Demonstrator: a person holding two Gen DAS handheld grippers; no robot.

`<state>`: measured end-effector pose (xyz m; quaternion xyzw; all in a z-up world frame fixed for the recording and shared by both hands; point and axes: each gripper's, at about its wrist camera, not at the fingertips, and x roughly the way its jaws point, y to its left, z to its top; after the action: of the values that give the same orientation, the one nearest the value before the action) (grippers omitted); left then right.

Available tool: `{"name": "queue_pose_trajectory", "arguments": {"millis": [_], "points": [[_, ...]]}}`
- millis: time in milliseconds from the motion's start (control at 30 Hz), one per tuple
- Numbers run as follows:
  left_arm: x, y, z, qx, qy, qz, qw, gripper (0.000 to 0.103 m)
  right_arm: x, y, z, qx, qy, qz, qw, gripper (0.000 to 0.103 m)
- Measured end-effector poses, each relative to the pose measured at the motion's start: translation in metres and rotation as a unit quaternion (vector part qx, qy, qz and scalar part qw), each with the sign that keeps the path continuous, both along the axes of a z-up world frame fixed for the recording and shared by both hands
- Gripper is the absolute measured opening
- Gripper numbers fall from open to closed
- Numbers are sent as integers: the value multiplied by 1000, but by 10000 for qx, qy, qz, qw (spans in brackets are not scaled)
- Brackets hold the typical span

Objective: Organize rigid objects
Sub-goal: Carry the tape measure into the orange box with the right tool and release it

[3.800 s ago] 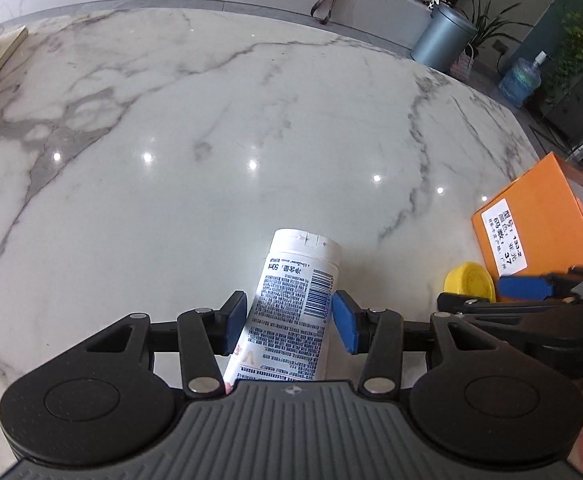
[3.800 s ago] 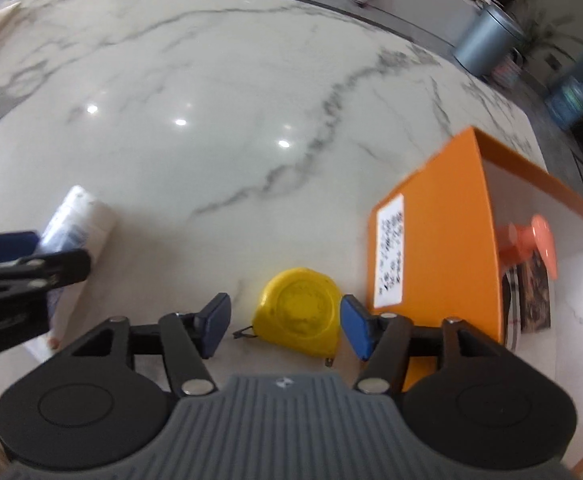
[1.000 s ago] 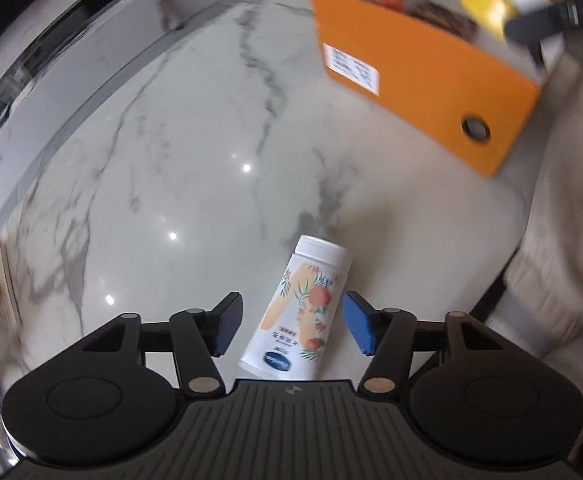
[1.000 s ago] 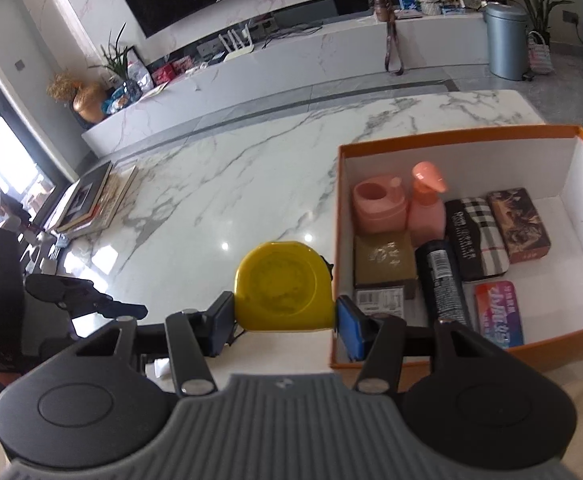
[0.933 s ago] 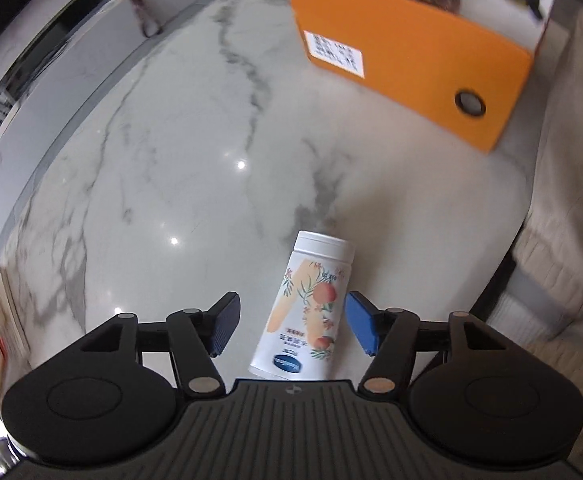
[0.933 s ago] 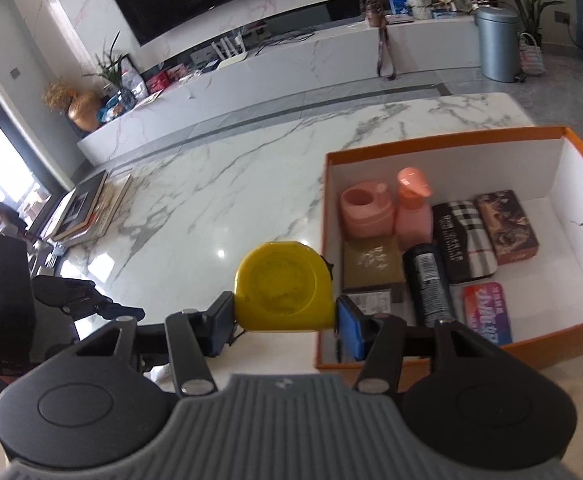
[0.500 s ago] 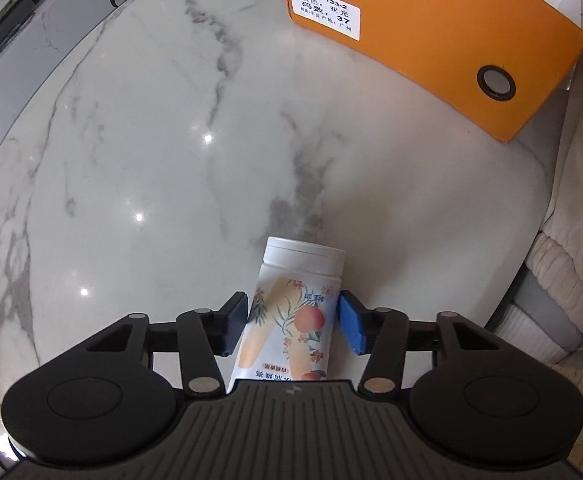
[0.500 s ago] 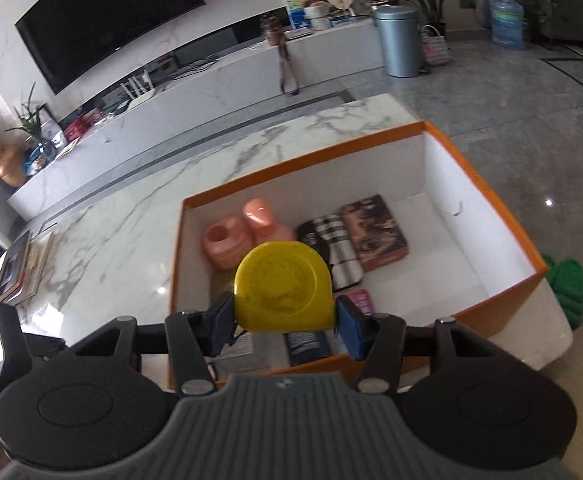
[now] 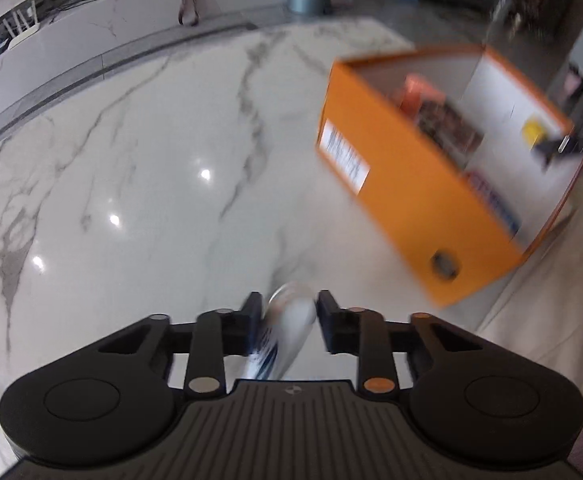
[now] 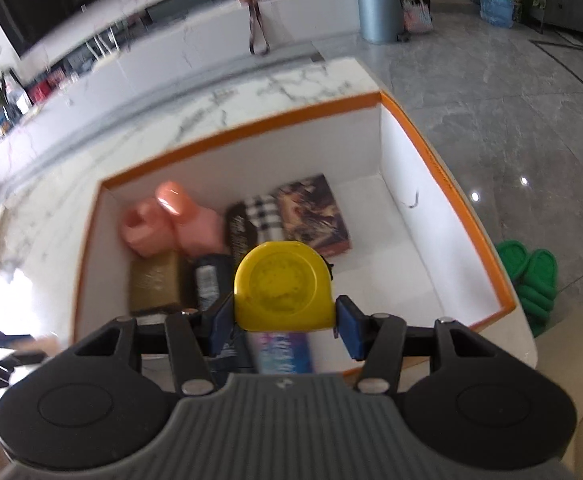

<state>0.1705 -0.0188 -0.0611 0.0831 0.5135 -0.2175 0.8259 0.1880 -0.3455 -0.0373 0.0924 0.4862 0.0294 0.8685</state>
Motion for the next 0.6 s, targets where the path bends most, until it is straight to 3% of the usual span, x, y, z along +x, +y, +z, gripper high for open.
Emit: {"name": "queue_pose_trajectory", "arguments": {"millis": [200,400,600], "points": [[16,-34,30,-62,-194,150,9997,29,38,-1,-20,-512,720,572,9944,56],[20,-55,52,-409,-394,-48,9984,29,69,-4,-44,-605,1250,850,9867,56],[31,-88,64,-493,-420,-352,9973,29,93,-5,-65,-627,1647,961,9796,56]]}}
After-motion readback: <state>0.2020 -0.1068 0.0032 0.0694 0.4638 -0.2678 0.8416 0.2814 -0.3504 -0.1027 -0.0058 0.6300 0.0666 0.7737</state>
